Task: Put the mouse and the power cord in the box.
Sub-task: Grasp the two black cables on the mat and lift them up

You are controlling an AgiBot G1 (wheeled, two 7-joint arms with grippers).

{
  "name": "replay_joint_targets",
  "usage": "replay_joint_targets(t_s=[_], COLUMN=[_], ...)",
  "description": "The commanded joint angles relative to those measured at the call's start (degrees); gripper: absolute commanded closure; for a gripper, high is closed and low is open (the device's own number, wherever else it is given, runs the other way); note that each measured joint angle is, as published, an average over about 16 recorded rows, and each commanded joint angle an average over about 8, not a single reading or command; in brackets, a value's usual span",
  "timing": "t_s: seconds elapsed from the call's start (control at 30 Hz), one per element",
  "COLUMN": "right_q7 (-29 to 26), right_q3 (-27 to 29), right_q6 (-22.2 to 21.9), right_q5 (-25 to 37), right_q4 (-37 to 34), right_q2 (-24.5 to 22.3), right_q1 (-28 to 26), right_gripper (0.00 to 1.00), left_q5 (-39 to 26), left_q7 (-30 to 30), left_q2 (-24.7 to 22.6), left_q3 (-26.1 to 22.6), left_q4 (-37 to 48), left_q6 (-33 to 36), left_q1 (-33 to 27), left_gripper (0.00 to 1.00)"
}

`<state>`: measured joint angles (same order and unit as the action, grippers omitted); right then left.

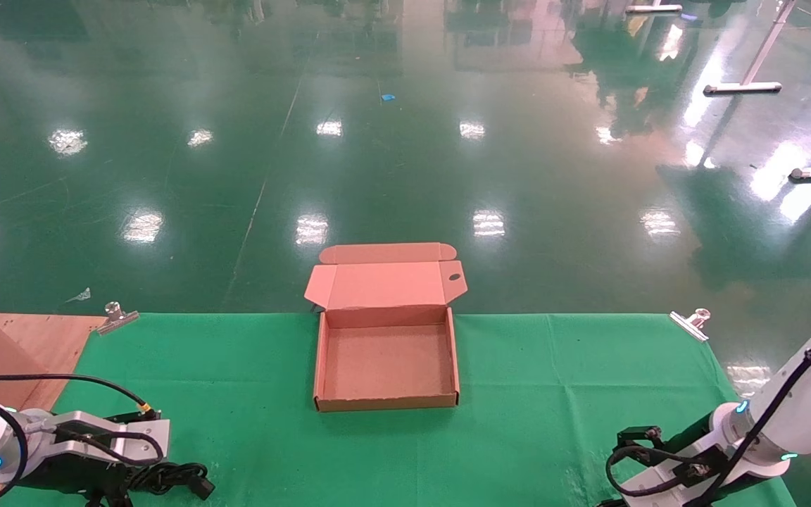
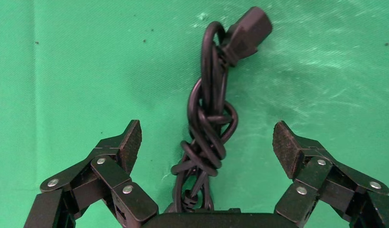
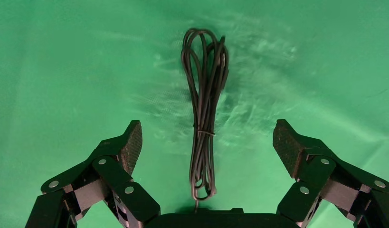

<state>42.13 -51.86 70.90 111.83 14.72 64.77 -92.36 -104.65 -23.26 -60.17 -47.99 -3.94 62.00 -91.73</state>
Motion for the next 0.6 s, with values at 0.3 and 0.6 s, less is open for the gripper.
replay_joint_targets(t_s=[0.3,0.6], right_q7=[3.8,5.9], right_q3=[0.4,0.3], right_q6=[-2.3,-4.0], right_q5=[-0.6,-0.5], right_q4=[-6.4,-9.8], right_q2=[2.2,3.7], right_q1=[-0.6,-0.8], right_gripper=[0.95,1.0], left_q5=[-0.3,-0.7], left_q7=[-1.7,-2.6], left_q2=[-0.8,-1.0], left_q3=[-0.2,-0.4], left_q4=[2.2,3.0], left_q6=[-2.8,-3.9], left_q1=[0.4,0.2], left_gripper=[0.89,1.0])
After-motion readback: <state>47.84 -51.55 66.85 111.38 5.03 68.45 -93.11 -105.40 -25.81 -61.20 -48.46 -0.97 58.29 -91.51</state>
